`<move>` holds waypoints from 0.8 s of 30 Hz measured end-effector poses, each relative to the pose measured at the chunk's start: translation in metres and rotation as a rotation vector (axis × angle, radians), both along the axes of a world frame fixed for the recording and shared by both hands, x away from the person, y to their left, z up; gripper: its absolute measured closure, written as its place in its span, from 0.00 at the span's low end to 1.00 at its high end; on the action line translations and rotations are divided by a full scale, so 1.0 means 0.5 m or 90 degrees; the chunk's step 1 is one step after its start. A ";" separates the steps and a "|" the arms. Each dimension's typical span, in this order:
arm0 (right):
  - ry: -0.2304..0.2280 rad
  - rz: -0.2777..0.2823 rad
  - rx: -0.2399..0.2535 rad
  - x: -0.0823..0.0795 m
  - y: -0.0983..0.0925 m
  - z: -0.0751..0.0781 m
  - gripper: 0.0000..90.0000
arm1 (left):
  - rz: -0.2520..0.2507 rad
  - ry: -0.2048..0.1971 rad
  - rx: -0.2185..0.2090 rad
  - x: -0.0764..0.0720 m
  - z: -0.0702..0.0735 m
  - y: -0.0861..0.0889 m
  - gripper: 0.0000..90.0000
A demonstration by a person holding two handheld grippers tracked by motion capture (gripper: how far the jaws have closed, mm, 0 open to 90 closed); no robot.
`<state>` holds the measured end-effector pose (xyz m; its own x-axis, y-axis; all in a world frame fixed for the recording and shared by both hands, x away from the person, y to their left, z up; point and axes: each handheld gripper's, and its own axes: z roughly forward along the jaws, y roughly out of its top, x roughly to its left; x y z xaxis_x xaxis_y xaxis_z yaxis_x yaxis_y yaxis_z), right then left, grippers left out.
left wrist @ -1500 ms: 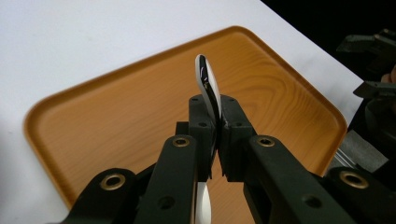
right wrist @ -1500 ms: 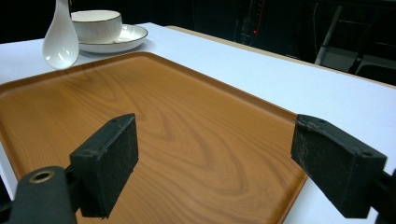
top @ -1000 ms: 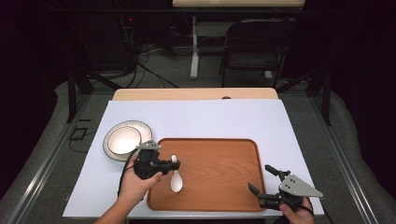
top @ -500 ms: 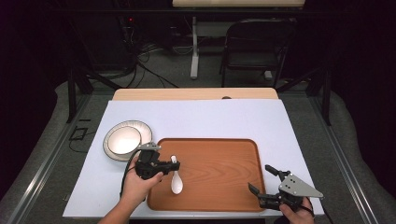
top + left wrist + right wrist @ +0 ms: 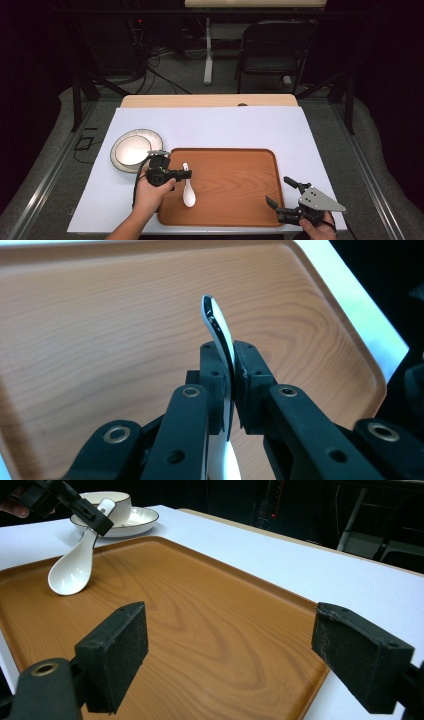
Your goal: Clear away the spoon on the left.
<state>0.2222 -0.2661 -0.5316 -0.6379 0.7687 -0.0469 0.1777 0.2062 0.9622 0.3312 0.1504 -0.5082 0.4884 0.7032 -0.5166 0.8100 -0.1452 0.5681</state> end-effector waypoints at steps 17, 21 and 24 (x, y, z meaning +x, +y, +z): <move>0.004 0.000 0.001 0.000 0.000 0.000 0.16 | 0.063 0.098 -0.053 0.055 -0.055 0.008 0.92; 0.003 0.000 0.001 0.000 0.000 0.000 0.16 | 0.066 0.105 -0.055 0.060 -0.062 0.008 0.92; 0.002 0.000 -0.001 0.001 0.000 0.000 0.16 | 0.076 0.122 -0.065 0.066 -0.074 0.009 0.91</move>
